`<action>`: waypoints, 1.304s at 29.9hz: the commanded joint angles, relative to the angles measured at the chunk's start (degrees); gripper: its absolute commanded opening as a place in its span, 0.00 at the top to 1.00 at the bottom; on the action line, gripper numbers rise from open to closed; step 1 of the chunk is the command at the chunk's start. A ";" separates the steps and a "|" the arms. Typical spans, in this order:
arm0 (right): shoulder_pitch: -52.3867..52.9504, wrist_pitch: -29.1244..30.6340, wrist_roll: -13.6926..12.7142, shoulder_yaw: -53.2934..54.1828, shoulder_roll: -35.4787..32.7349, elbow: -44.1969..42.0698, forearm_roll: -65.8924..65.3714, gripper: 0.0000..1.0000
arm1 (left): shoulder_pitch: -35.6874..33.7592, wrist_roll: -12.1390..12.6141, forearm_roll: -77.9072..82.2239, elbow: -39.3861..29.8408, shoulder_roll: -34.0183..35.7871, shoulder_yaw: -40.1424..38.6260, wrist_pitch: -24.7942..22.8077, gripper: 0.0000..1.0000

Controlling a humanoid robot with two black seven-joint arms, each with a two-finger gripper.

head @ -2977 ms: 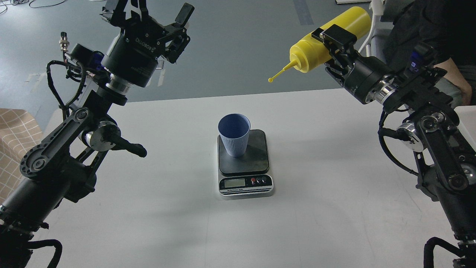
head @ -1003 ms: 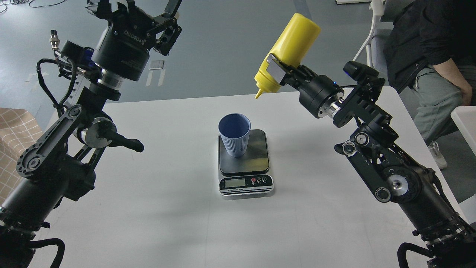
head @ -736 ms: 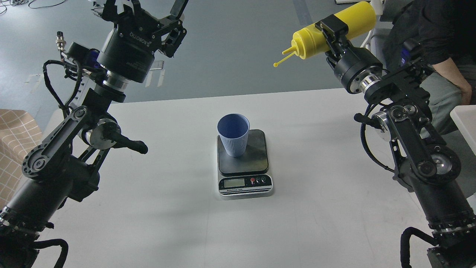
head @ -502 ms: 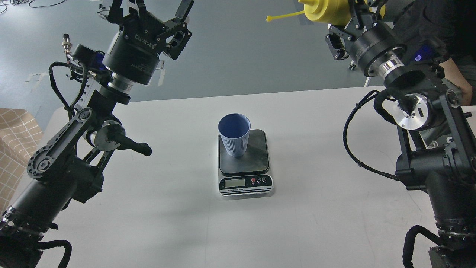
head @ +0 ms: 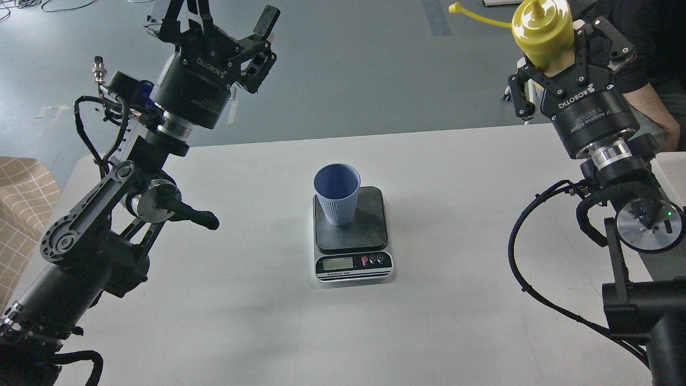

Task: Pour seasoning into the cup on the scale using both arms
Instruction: 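Raise the bottle and lower it back onto the table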

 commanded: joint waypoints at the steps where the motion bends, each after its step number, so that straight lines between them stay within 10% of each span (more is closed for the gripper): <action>1: -3.99 2.40 0.12 0.28 0.00 -0.06 3.34 0.88 | 0.01 0.00 0.02 0.00 -0.04 0.14 0.00 0.02; 23: -11.74 19.25 4.52 -0.51 0.00 -12.62 19.43 0.87 | 1.59 0.00 3.10 0.00 -0.13 2.34 -0.44 0.02; 39: -17.01 19.25 4.70 -1.66 0.00 -18.41 28.65 0.82 | 2.55 0.00 3.80 -1.40 0.57 3.22 -0.71 0.02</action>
